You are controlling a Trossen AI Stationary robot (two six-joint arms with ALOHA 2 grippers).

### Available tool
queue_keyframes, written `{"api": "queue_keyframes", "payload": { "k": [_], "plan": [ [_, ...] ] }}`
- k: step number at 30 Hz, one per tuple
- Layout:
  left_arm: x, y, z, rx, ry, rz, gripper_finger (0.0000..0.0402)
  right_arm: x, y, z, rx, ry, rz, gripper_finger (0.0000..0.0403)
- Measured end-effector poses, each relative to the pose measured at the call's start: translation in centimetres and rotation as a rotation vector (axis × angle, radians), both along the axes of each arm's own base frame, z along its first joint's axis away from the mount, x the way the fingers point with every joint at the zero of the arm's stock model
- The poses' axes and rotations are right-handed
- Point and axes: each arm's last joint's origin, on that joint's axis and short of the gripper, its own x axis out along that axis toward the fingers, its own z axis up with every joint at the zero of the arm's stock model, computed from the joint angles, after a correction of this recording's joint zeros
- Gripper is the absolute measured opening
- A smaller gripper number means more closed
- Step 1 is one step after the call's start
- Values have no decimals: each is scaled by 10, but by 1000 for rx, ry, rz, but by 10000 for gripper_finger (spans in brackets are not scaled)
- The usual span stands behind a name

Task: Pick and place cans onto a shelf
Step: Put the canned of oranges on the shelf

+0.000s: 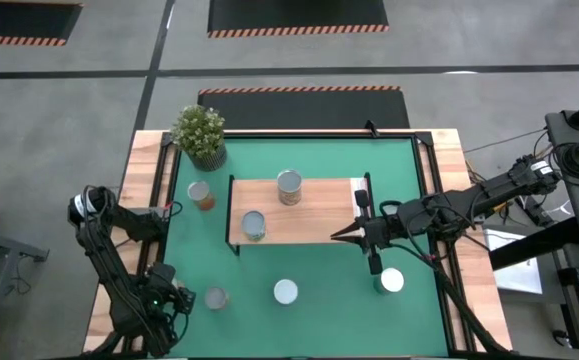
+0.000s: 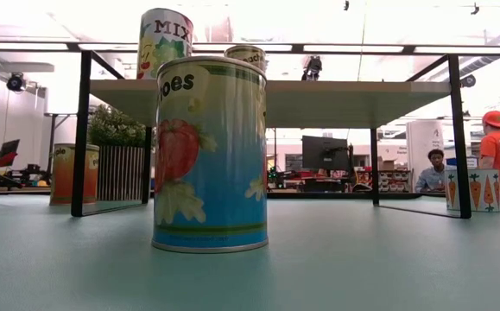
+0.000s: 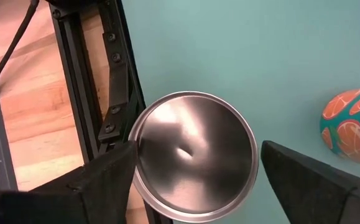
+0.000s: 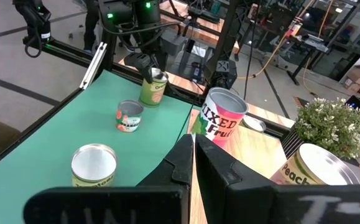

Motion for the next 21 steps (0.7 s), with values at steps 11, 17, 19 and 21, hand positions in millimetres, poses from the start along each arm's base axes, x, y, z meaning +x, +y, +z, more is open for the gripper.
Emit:
{"api": "queue_keyframes", "payload": {
  "k": [11, 17, 19, 21],
  "plan": [
    [6, -10, 23, -63, -48, -84, 362, 0, 0, -1, -4, 10, -1, 9],
    [8, -12, 37, -38, -90, -58, 362, 0, 0, -1, 1, 11, -2, 9],
    [7, -10, 37, -15, -85, 17, 362, 0, 0, -1, 7, 12, -3, 9],
    [4, -9, 36, -22, -20, 76, 362, 0, 0, -1, 7, 12, -4, 9]
  ]
}}
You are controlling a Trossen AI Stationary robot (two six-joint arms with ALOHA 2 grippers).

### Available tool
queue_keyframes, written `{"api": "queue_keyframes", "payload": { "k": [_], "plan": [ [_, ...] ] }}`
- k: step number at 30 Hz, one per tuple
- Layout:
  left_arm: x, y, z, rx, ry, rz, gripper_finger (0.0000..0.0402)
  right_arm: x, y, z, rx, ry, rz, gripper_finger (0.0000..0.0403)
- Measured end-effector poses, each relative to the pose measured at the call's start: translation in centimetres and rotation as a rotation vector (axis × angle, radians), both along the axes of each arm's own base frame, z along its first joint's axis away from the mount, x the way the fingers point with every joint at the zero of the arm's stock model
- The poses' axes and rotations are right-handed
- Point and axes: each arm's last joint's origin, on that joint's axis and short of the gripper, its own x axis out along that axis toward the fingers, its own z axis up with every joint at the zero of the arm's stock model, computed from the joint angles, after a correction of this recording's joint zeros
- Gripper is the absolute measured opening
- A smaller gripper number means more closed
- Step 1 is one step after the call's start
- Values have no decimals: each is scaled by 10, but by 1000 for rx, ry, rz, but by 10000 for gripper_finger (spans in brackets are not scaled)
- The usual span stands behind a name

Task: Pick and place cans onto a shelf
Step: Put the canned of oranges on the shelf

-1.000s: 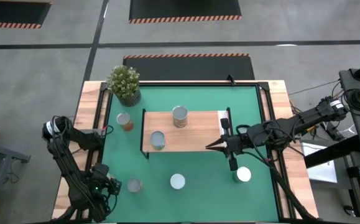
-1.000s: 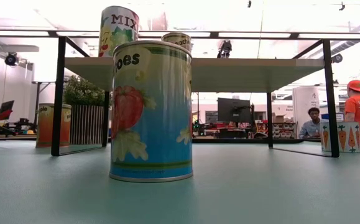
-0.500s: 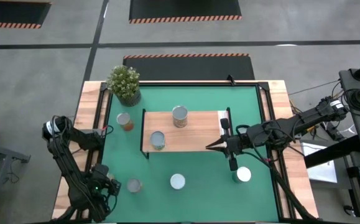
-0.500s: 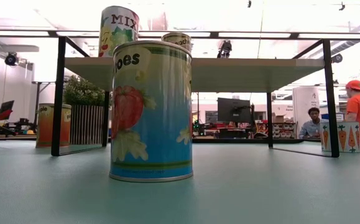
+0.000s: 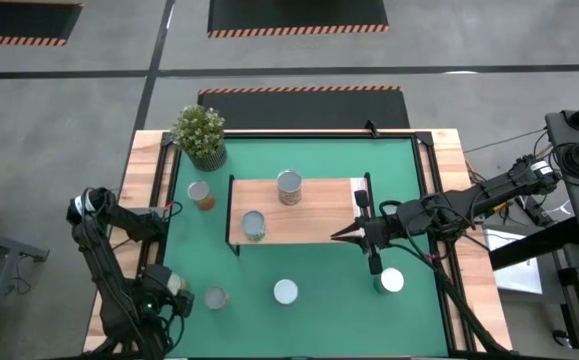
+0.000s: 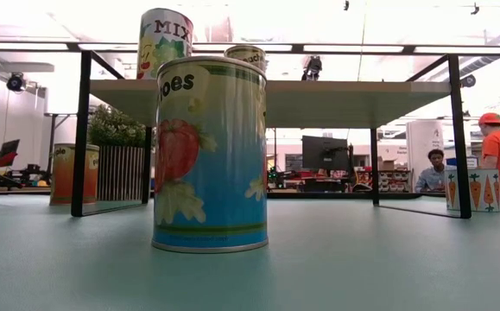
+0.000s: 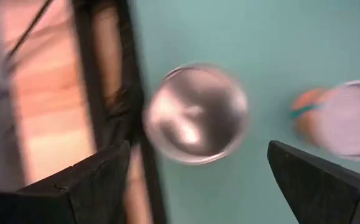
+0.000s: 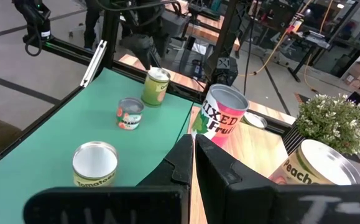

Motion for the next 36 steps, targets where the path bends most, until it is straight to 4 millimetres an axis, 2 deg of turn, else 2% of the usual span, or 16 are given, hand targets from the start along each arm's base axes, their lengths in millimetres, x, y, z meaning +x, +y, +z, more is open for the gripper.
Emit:
{"api": "queue_keyframes", "payload": {
  "k": [3, 15, 36],
  "plan": [
    [-3, 0, -3, -16, 62, 29, 362, 0, 0, 0, 0, 2, 0, 9],
    [-4, 4, -16, 36, 30, 12, 362, 0, 0, 0, 1, 5, -1, 9],
    [-2, 5, -19, 56, -18, 1, 362, 0, 0, -2, 0, 19, -1, 9]
  ]
}}
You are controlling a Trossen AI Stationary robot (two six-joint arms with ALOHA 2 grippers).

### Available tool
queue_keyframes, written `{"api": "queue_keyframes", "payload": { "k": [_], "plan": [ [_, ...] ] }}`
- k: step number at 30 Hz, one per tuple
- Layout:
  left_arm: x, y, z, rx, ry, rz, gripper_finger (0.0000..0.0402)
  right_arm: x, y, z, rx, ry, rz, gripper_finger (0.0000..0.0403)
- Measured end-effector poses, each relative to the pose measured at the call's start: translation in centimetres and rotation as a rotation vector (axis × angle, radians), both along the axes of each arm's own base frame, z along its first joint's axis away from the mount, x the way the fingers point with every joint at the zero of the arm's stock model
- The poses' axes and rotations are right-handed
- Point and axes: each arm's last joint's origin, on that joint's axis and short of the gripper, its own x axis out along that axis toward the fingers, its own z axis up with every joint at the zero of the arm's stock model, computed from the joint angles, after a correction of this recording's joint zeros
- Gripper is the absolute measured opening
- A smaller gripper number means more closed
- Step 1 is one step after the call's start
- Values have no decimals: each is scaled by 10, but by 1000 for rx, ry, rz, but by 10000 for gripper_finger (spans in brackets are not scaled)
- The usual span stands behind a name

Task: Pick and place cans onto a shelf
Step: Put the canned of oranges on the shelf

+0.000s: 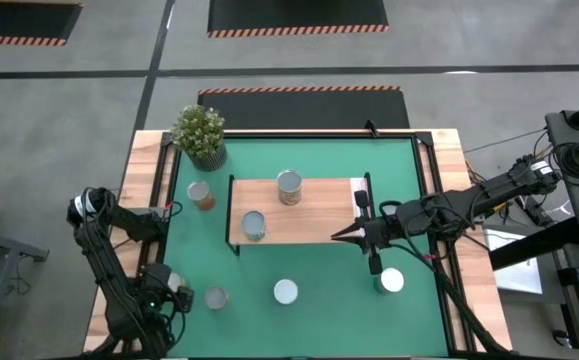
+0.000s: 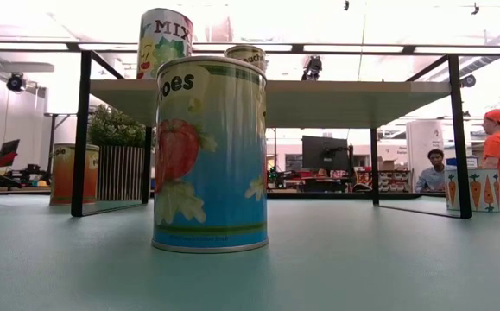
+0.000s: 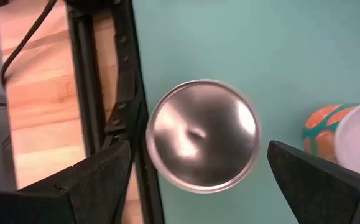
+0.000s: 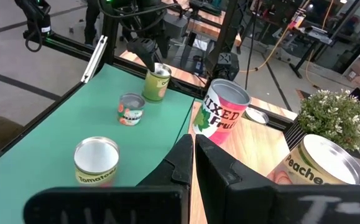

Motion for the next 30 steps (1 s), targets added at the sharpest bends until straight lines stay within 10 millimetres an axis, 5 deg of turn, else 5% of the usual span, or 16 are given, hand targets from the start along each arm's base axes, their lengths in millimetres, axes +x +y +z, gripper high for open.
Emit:
{"api": "queue_keyframes", "payload": {
  "k": [30],
  "plan": [
    [7, -13, -34, 96, 52, -7, 344, 0, 0, -1, -2, 6, 0, 9]
  ]
}}
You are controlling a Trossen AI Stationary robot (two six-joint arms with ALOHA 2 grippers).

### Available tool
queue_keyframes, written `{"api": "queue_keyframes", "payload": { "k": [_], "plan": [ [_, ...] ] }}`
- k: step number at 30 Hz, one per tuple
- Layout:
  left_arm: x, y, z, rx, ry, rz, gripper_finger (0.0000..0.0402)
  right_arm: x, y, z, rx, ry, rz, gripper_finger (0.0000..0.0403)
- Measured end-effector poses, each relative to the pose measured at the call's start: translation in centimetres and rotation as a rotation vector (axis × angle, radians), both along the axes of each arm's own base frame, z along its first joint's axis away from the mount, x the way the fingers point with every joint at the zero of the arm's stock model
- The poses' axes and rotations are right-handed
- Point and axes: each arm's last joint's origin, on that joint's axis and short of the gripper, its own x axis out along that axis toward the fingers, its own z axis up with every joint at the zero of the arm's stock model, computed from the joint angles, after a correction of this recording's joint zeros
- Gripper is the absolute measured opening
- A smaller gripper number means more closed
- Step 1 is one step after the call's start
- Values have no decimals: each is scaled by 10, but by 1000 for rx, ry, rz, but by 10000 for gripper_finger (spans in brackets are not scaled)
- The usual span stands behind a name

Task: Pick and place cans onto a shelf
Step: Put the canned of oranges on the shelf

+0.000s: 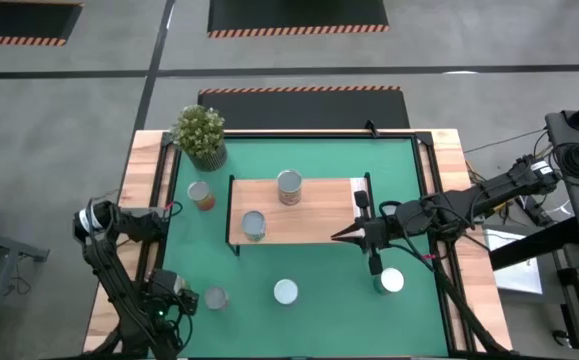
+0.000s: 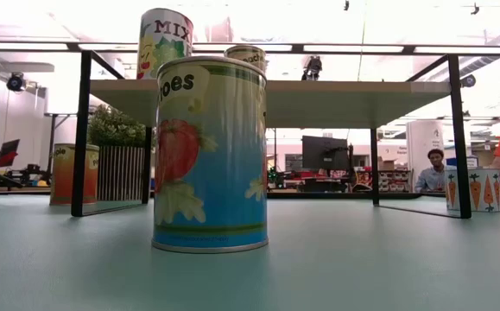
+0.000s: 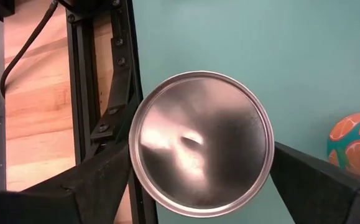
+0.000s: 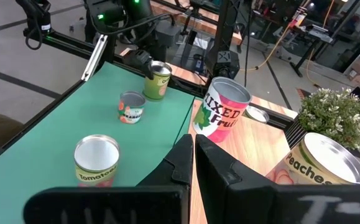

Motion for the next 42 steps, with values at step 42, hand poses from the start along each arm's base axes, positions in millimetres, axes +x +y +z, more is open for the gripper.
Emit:
{"api": "queue_keyframes", "payload": {
  "k": [42],
  "plan": [
    [60, -10, 107, 79, -561, -425, 308, 0, 0, 0, 0, 0, -1, 9]
  ]
}}
